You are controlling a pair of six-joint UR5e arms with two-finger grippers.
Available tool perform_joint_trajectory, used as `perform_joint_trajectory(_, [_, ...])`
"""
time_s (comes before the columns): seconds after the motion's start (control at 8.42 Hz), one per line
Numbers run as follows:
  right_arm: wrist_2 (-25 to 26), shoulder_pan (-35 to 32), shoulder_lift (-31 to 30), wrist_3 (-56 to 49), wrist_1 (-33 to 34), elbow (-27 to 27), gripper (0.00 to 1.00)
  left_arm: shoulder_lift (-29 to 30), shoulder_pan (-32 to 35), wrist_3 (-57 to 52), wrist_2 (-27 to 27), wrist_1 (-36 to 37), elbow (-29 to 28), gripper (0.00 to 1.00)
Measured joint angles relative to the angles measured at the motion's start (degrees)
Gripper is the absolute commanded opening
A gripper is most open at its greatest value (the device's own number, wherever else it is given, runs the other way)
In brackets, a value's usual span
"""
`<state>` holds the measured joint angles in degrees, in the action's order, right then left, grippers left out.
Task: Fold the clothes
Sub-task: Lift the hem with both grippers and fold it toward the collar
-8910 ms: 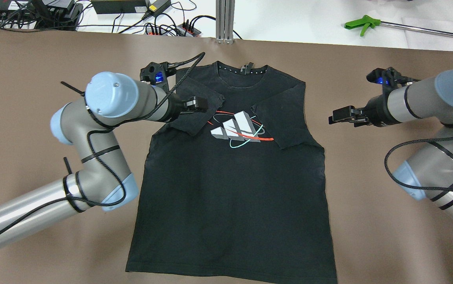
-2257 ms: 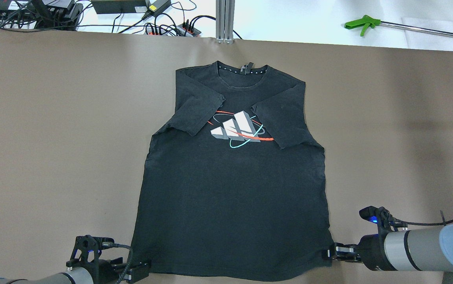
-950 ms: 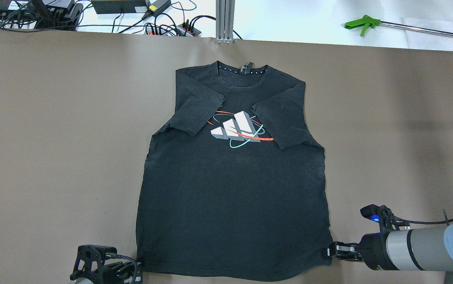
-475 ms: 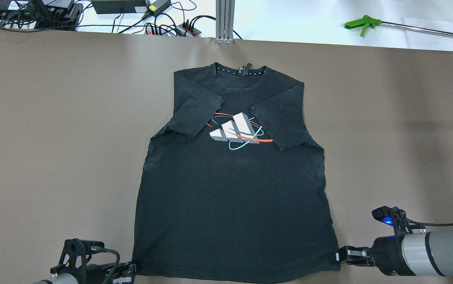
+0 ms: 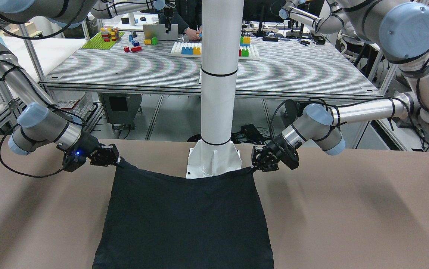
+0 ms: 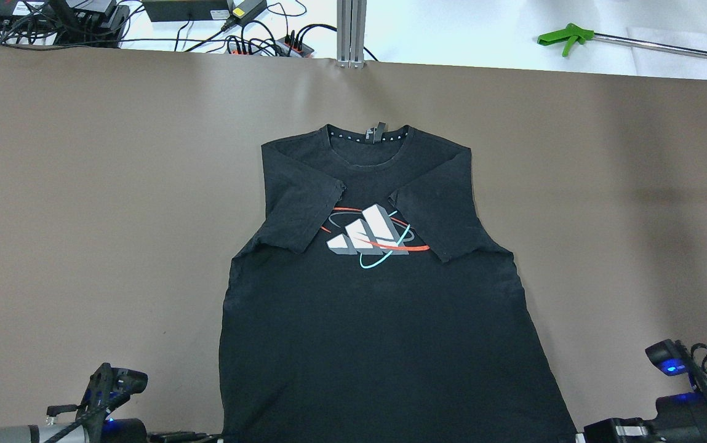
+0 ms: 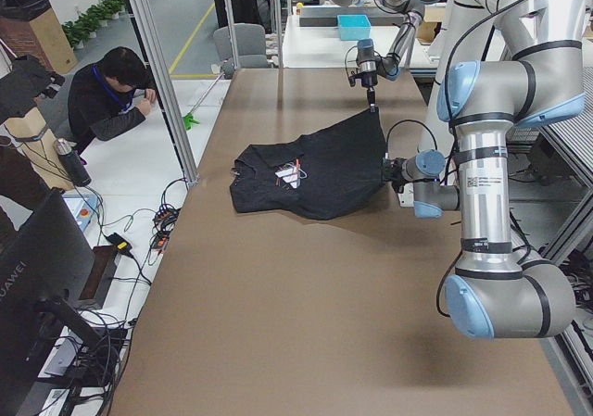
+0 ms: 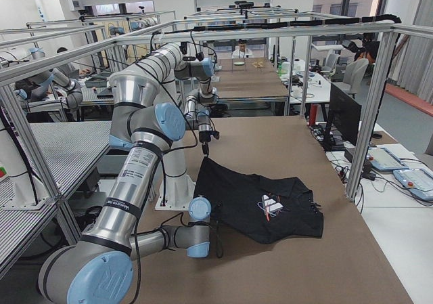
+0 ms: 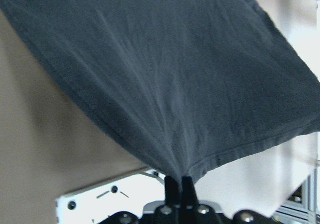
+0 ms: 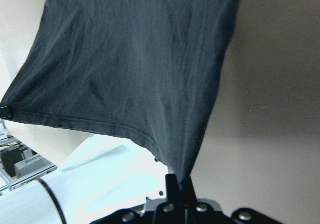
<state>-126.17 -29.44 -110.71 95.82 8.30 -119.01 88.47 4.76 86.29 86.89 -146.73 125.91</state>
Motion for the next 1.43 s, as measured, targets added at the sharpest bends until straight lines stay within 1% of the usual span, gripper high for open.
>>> perform_joint_trajectory(0.12, [-1.7, -0.2, -0.6, 2.4, -4.7, 0.0, 0.0, -0.3, 0.2, 0.0, 3.0, -2.5, 1.7, 0.0])
perform_joint_trajectory(0.24, [-3.2, -0.2, -0.7, 3.8, -8.1, 0.0, 0.0, -2.1, 0.3, -0.1, 5.7, -4.9, 3.9, 0.0])
perform_joint_trajectory(0.48, [-4.5, 0.0, 0.3, 5.9, -11.5, -0.1, 0.0, -5.3, 0.3, -0.1, 9.3, -10.0, 5.7, 0.0])
perform_joint_trajectory(0.59, [-4.6, -0.1, 1.2, 6.8, -11.9, 0.4, 0.0, -5.6, 0.4, 0.0, 9.6, -10.9, 5.4, 0.0])
perform_joint_trajectory(0.71, [-4.1, -0.9, 2.8, 7.3, -12.0, 2.1, 0.0, -4.9, 1.1, 0.2, 8.9, -11.2, 4.0, 0.0])
perform_joint_trajectory(0.83, [-3.7, -3.3, 5.1, 7.4, -11.9, 5.0, 0.0, -3.9, 3.6, 0.5, 7.9, -11.1, 1.7, 0.0])
perform_joint_trajectory(0.95, [-3.6, -6.3, 7.6, 7.2, -11.3, 7.9, 0.0, -2.6, 7.4, 0.8, 7.8, -9.4, -0.1, 0.0])
perform_joint_trajectory(1.07, [-3.6, -9.4, 9.4, 7.0, -10.1, 9.8, 0.0, -0.1, 12.0, 1.6, 8.3, -5.8, -1.2, 0.0])
perform_joint_trajectory(1.31, [-3.8, -14.5, 13.1, 6.7, -5.3, 11.3, 0.0, 8.3, 21.2, 4.6, 12.0, 6.0, -2.0, 0.0])
perform_joint_trajectory(1.43, [-3.8, -16.7, 15.8, 6.2, -1.5, 11.6, 0.0, 12.2, 24.9, 5.3, 13.7, 11.9, -2.1, 0.0])
